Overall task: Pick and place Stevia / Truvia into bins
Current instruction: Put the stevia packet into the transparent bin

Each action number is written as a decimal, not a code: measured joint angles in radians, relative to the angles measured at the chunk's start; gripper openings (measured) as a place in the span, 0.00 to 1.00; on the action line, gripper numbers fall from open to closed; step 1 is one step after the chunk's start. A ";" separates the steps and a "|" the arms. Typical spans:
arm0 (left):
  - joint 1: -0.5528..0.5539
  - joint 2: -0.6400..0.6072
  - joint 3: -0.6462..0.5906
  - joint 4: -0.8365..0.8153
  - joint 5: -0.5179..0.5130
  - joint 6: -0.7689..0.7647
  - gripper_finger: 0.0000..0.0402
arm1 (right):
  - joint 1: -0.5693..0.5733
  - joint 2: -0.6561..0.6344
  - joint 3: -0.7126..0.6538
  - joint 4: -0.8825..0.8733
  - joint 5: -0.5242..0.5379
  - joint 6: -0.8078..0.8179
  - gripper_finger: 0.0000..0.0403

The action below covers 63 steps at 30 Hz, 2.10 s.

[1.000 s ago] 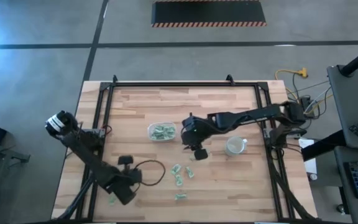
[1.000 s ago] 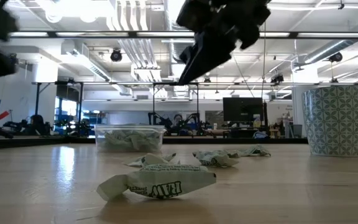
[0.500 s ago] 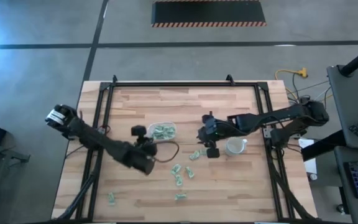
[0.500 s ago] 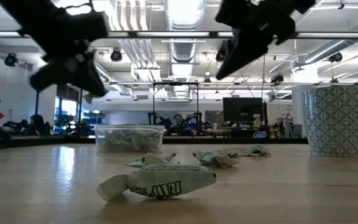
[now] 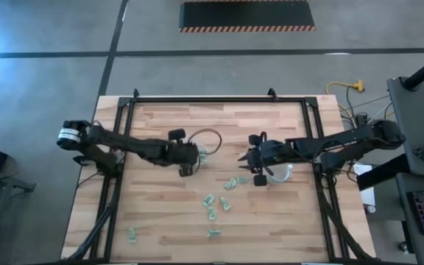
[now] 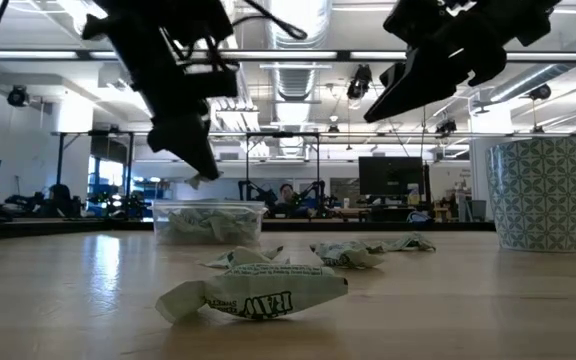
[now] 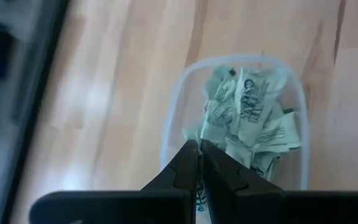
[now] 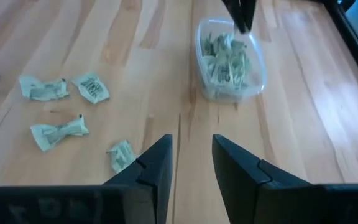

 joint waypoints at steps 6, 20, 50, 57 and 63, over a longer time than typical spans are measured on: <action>0.083 0.000 0.000 -0.001 0.095 -0.055 0.00 | 0.000 -0.008 -0.040 0.022 0.000 -0.006 0.25; 0.138 0.000 -0.001 -0.062 0.261 -0.206 0.00 | 0.000 -0.008 -0.062 0.054 0.002 -0.006 0.24; 0.029 -0.256 -0.004 -0.062 0.349 -0.134 0.61 | 0.000 0.222 -0.059 0.103 -0.064 0.009 0.22; -0.112 -0.312 -0.034 -0.063 0.317 -0.206 0.61 | 0.000 0.290 -0.037 0.069 -0.075 0.021 0.23; -0.178 -0.324 -0.067 -0.058 0.276 -0.264 0.61 | 0.000 0.293 -0.035 0.058 -0.087 0.046 0.25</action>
